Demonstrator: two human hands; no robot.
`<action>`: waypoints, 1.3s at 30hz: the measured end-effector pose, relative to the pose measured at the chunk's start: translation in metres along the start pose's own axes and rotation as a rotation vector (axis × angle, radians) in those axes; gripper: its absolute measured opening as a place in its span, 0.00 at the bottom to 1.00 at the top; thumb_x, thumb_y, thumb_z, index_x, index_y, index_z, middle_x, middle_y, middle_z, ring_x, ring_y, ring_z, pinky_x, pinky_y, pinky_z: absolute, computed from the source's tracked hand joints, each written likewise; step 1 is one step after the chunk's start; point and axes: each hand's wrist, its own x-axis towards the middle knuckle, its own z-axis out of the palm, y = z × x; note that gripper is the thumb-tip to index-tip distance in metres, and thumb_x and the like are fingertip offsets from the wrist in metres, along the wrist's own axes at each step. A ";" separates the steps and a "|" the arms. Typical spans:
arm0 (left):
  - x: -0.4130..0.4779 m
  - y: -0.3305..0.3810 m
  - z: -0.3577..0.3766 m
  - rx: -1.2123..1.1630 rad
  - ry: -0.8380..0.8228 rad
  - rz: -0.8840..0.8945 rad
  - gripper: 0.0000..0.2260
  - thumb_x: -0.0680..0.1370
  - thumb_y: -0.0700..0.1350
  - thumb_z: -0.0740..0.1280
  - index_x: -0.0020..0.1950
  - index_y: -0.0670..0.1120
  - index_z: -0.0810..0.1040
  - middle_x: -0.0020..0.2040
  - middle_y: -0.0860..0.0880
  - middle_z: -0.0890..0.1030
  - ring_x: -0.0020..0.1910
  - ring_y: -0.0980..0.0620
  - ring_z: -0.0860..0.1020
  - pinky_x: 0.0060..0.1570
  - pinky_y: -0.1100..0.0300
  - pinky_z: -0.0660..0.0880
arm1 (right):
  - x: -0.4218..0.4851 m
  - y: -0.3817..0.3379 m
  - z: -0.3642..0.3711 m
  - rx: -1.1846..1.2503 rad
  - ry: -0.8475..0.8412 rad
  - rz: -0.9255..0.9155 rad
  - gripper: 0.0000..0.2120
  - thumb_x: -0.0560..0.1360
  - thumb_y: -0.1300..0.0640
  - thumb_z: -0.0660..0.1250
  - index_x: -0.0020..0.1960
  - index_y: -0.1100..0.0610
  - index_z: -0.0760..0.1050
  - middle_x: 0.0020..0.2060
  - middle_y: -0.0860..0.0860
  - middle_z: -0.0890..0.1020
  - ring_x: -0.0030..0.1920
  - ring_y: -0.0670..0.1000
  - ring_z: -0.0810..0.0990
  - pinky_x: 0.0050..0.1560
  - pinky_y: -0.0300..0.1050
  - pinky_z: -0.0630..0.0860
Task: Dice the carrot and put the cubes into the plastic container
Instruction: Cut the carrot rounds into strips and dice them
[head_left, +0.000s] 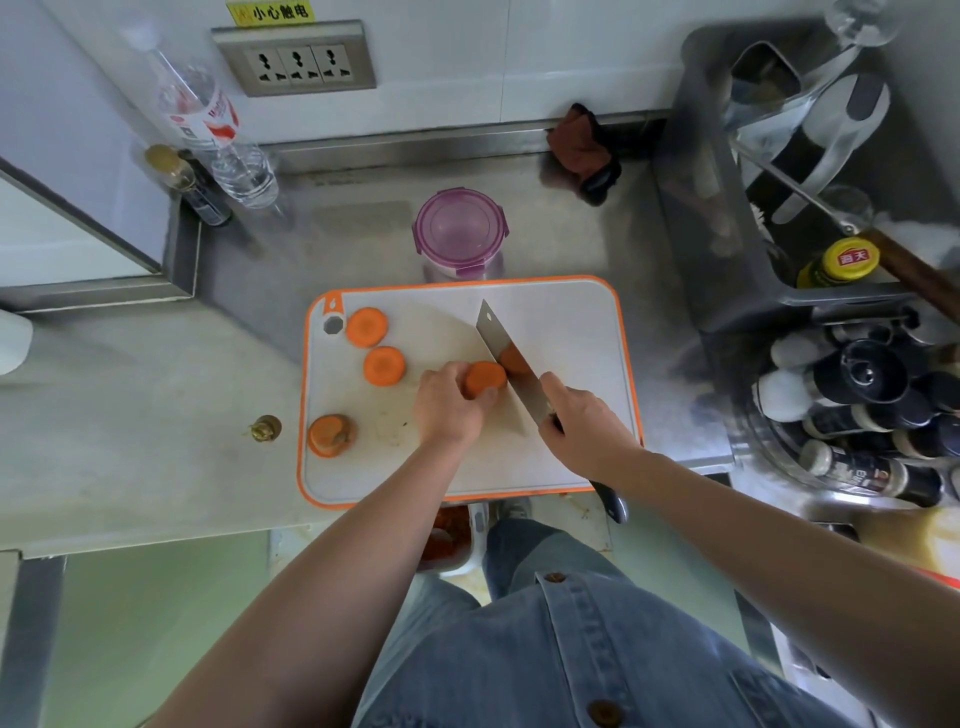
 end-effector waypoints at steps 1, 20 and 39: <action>0.001 0.000 0.000 0.002 -0.005 -0.001 0.19 0.71 0.52 0.74 0.60 0.49 0.78 0.54 0.47 0.80 0.50 0.48 0.79 0.55 0.50 0.78 | 0.000 0.000 -0.002 0.014 -0.010 -0.003 0.07 0.80 0.59 0.57 0.55 0.53 0.61 0.34 0.49 0.70 0.32 0.48 0.71 0.30 0.38 0.64; 0.004 0.009 0.004 -0.124 0.006 -0.364 0.10 0.78 0.50 0.65 0.49 0.43 0.77 0.34 0.48 0.84 0.27 0.50 0.83 0.46 0.54 0.81 | 0.014 -0.015 -0.020 -0.089 0.036 -0.042 0.06 0.82 0.56 0.56 0.58 0.54 0.62 0.35 0.47 0.72 0.32 0.47 0.72 0.29 0.37 0.62; 0.021 0.019 -0.006 -0.251 -0.142 -0.450 0.11 0.79 0.41 0.67 0.40 0.46 0.67 0.33 0.42 0.79 0.35 0.38 0.83 0.45 0.45 0.82 | 0.043 -0.015 -0.006 -0.196 -0.069 -0.092 0.17 0.79 0.61 0.58 0.66 0.57 0.58 0.32 0.49 0.68 0.30 0.47 0.68 0.28 0.39 0.61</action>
